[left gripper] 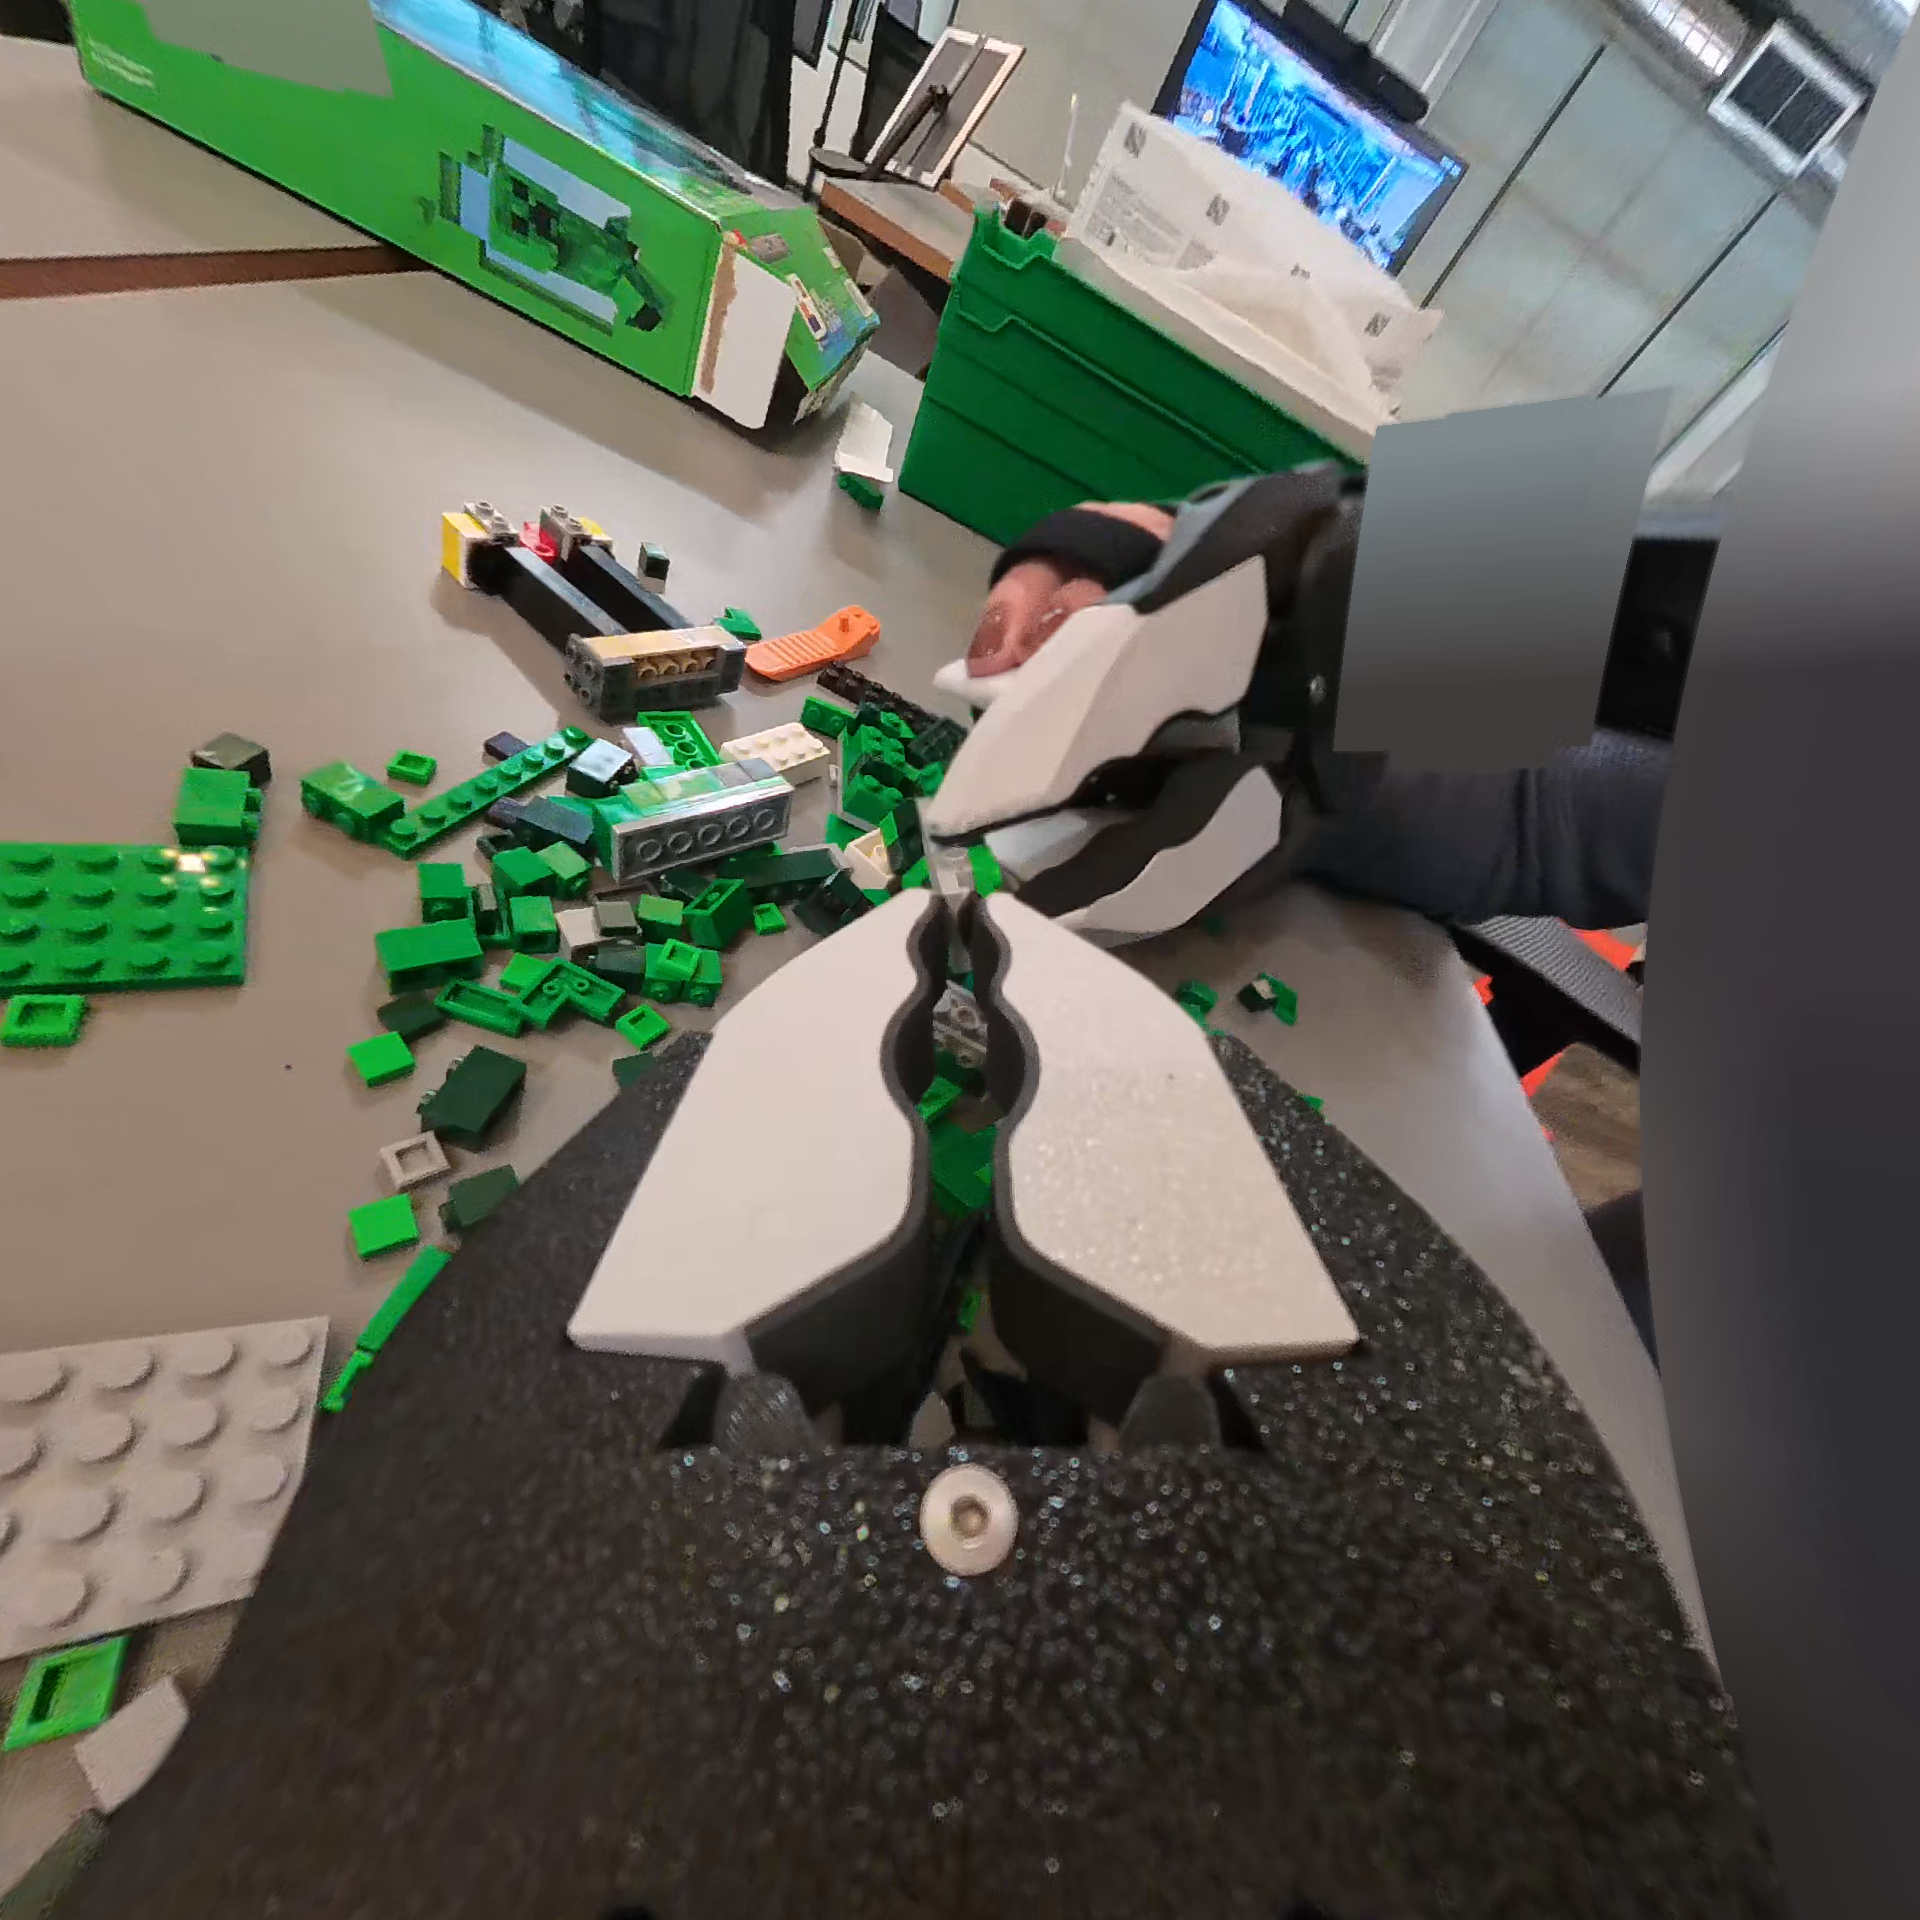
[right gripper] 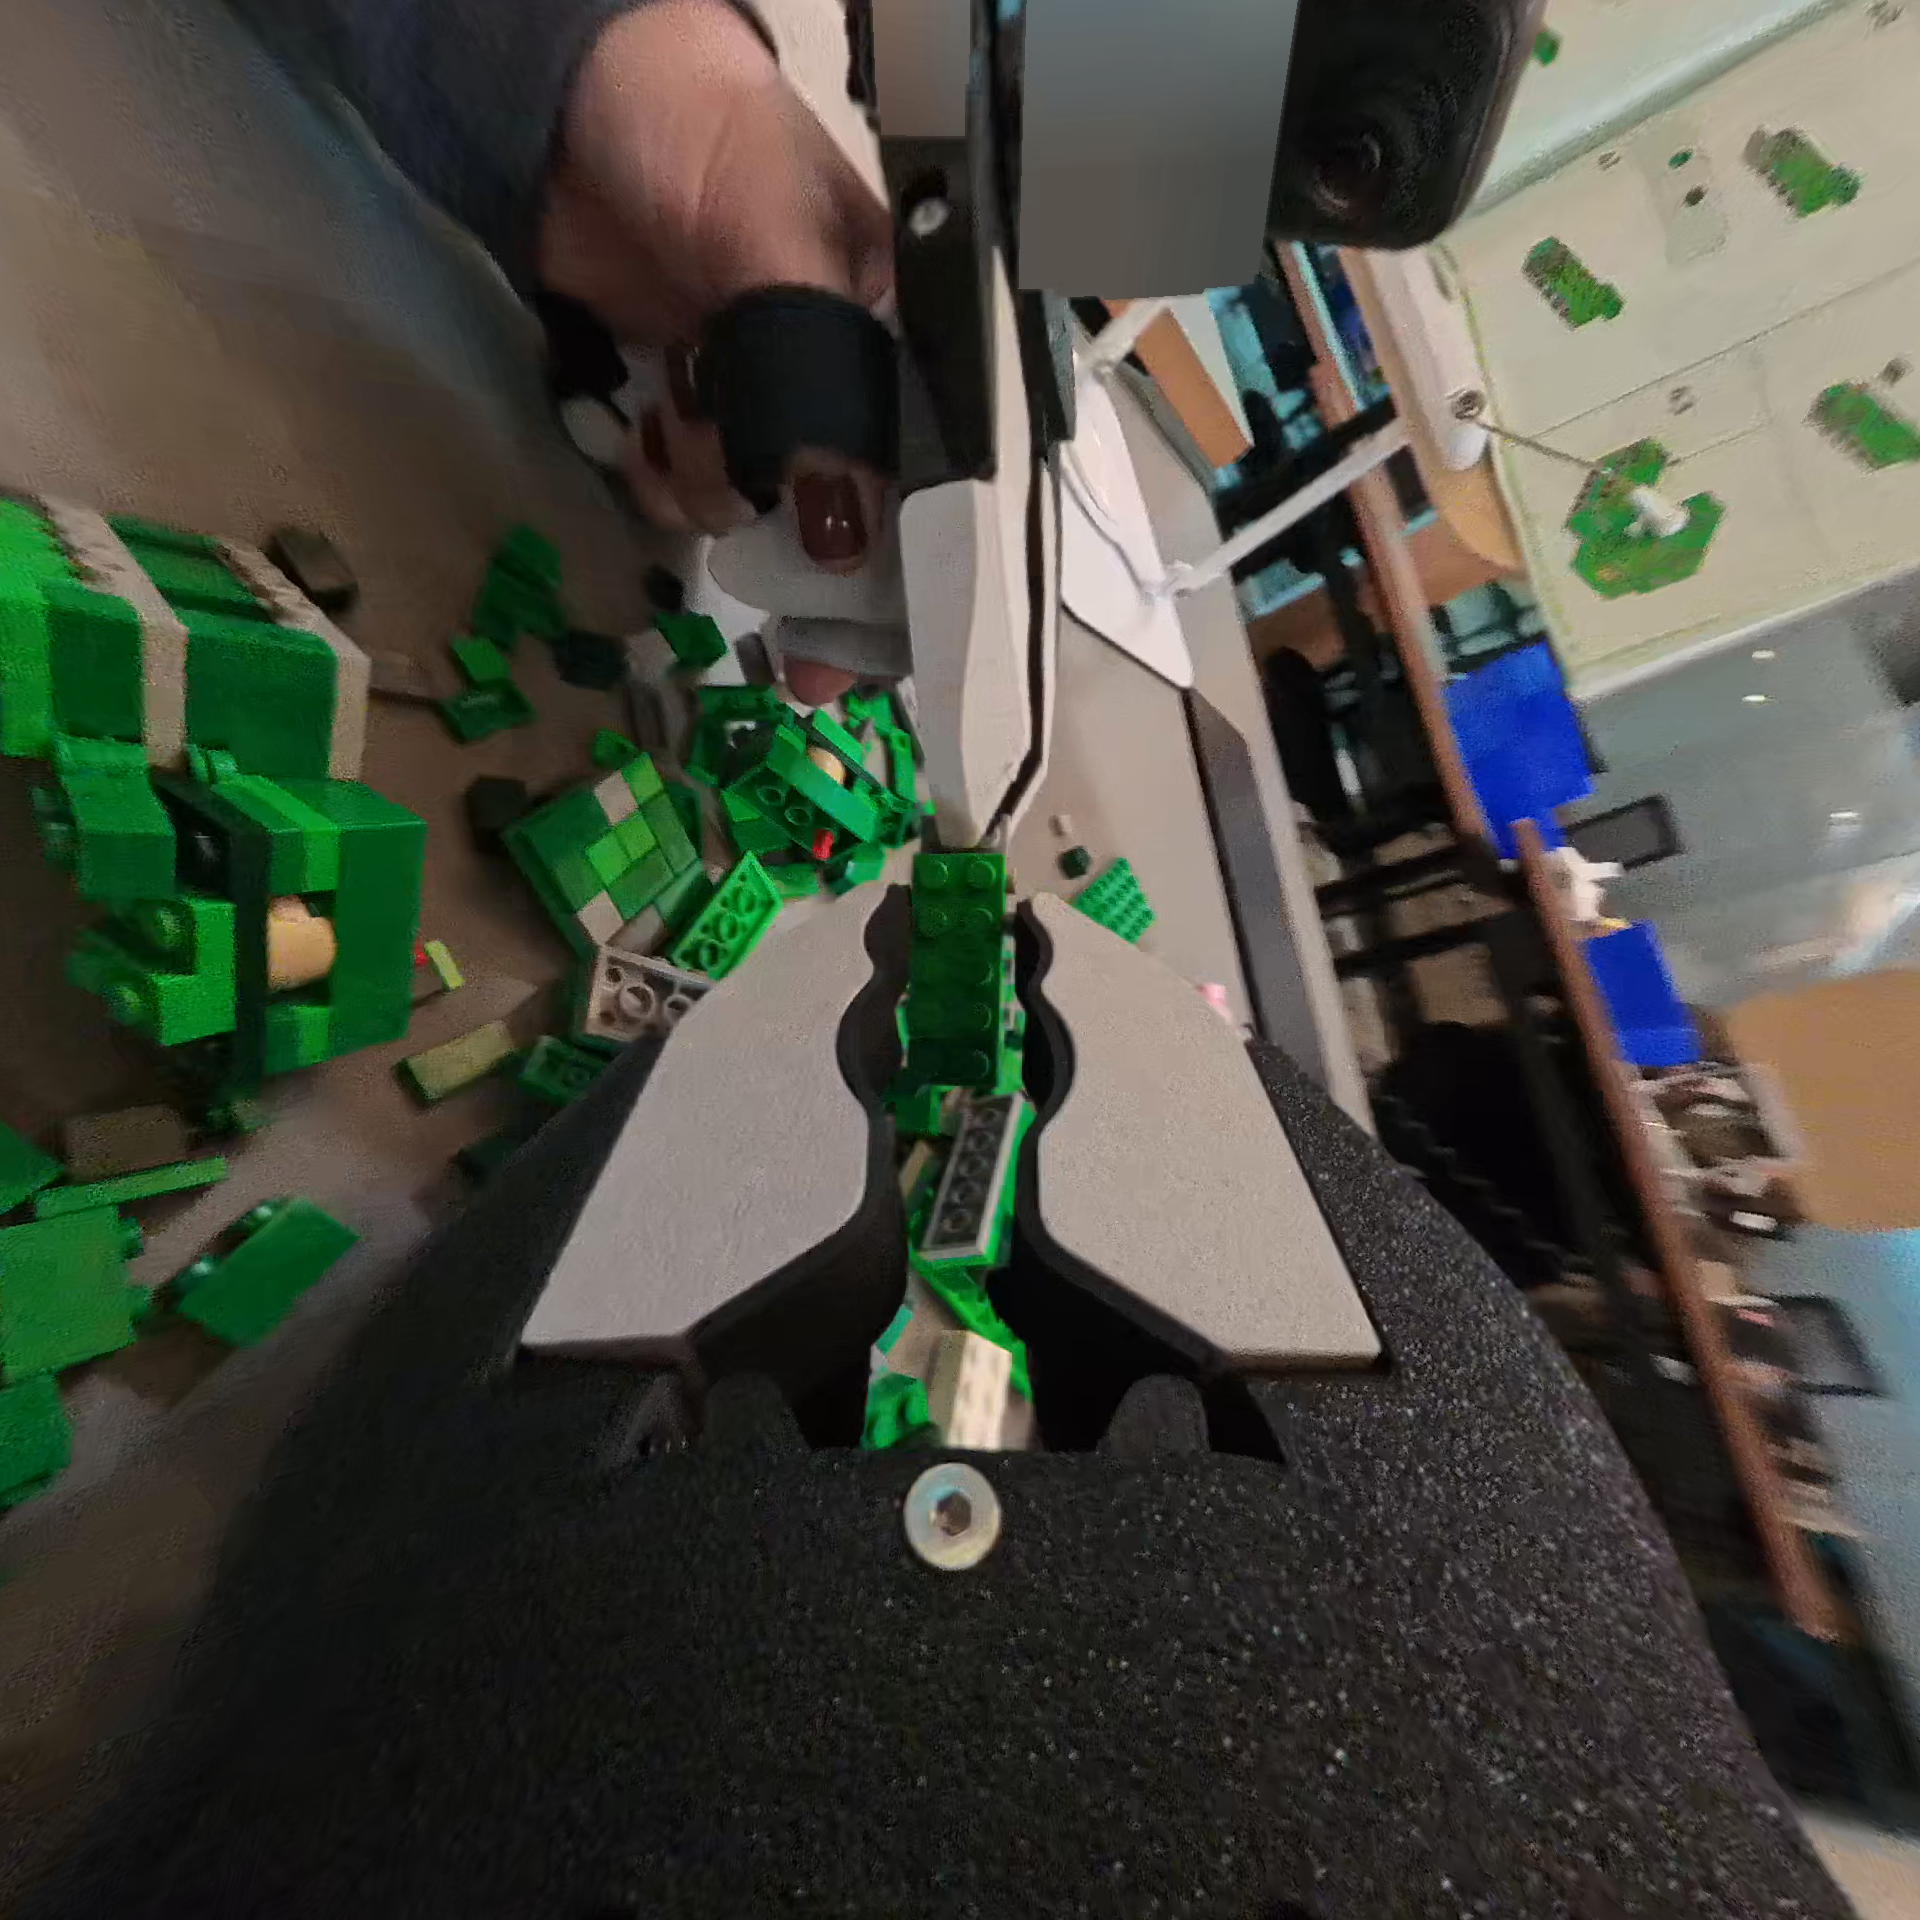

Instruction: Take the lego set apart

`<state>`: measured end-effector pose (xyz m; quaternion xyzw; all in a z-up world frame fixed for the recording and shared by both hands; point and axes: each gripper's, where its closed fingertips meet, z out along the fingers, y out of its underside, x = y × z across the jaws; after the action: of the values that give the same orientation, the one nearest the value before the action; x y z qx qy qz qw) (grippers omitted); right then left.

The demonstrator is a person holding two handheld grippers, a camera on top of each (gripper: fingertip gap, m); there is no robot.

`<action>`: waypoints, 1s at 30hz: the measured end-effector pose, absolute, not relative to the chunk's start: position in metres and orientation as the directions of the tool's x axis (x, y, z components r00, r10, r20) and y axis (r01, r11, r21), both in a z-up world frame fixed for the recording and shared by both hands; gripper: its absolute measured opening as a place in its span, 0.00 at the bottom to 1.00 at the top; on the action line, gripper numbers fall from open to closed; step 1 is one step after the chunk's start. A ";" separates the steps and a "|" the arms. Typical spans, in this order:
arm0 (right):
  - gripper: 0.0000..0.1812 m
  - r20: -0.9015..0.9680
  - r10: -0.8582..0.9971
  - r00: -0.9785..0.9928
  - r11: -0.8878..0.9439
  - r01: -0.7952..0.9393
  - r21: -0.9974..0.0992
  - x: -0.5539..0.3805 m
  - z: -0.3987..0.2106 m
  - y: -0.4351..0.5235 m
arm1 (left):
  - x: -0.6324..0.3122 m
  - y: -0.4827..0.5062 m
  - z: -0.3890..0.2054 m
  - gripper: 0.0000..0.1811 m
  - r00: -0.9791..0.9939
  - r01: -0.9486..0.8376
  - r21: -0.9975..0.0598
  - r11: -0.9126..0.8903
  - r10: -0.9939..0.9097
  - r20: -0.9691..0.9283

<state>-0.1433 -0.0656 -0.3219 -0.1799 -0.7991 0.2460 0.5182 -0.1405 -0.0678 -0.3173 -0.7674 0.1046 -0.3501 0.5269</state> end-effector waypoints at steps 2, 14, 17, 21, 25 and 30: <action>0.10 0.817 0.465 -0.341 0.877 0.052 -0.477 -0.146 -0.320 -0.064 | -0.142 -0.068 -0.315 0.02 0.711 0.253 -0.866 -0.431 -0.525 0.468; 0.10 0.594 0.669 -0.447 0.708 0.140 -0.692 -0.144 -0.317 -0.070 | -0.139 -0.073 -0.307 0.02 0.734 0.158 -0.921 -0.357 -0.581 0.351; 0.10 0.456 0.722 -0.520 0.599 0.140 -0.788 -0.140 -0.320 -0.072 | -0.136 -0.073 -0.310 0.03 0.755 0.091 -0.937 -0.339 -0.590 0.286; 0.10 0.292 0.739 -0.607 0.465 0.146 -0.873 -0.133 -0.322 -0.074 | -0.131 -0.075 -0.310 0.02 0.747 0.063 -0.944 -0.325 -0.612 0.261; 0.10 0.146 0.706 -0.693 0.349 0.162 -0.923 -0.125 -0.323 -0.078 | -0.125 -0.078 -0.308 0.00 0.729 0.028 -0.953 -0.302 -0.646 0.226; 0.10 0.153 0.681 -0.716 0.347 0.133 -0.928 -0.122 -0.322 -0.079 | -0.123 -0.079 -0.307 0.00 0.698 0.076 -0.943 -0.324 -0.659 0.282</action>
<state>-0.1220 -0.0788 -0.3220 -0.2626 -0.7750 0.5073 0.2704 -0.1229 -0.0792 -0.3069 -0.7412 0.1966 -0.3355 0.5472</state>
